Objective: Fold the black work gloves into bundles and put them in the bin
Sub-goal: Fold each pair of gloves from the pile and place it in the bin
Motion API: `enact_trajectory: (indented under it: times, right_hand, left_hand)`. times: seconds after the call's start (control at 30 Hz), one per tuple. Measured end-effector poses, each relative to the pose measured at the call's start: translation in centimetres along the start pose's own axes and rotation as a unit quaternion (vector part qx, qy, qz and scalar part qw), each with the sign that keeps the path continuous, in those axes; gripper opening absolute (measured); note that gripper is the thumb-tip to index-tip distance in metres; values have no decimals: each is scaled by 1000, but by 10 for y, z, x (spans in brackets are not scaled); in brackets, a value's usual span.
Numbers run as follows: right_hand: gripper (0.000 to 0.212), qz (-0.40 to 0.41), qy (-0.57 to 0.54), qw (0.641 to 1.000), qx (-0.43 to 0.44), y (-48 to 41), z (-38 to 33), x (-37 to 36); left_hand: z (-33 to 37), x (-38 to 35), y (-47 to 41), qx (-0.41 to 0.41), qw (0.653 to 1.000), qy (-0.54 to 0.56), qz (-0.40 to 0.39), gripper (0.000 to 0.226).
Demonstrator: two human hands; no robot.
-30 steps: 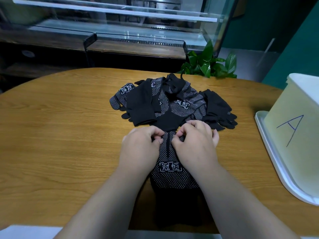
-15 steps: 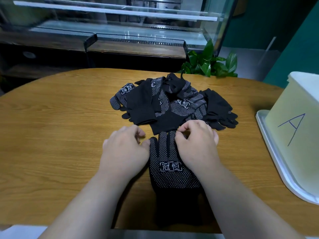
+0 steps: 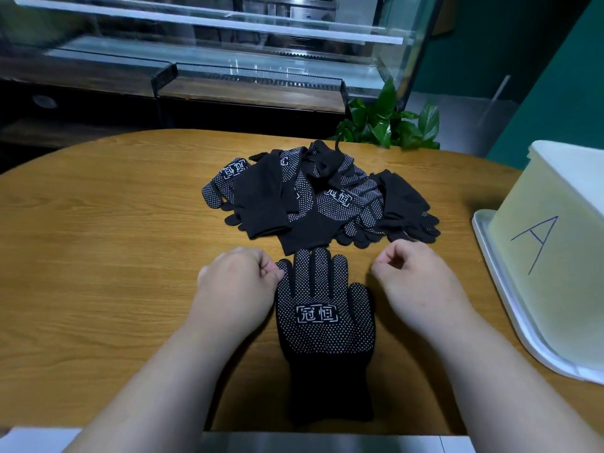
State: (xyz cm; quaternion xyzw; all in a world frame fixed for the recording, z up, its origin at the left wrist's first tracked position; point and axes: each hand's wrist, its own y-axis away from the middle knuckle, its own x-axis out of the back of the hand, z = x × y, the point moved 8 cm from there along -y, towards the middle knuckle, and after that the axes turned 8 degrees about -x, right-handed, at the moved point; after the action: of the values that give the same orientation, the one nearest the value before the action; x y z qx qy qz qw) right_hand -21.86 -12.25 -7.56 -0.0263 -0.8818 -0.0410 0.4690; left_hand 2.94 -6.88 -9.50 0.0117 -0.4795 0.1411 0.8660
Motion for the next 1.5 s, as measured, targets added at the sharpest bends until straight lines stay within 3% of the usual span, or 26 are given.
enact_trajectory:
  times: [0.33,0.53,0.73,0.97,1.27,1.5]
  right_hand:
    - [26,-104,108,987,60,11,-11,-16]
    - [24,-95,104,987,73,14,-14,-14]
    - [19,-74,113,987,84,17,-16,-12]
    - [19,-68,96,989,90,19,-20,-10]
    - [14,-82,91,989,86,20,-20,-12]
    - [19,-111,102,985,89,24,-20,-13]
  left_hand:
    - [5,0,1,1,1000,-22,18,24]
    - [9,-1,2,-15,997,64,37,21]
    - [14,-1,1,-38,997,30,63,16]
    - [9,2,5,-13,993,97,70,9]
    - [5,-4,-1,-9,985,161,54,20]
    - [20,-6,1,-93,994,-6,59,8]
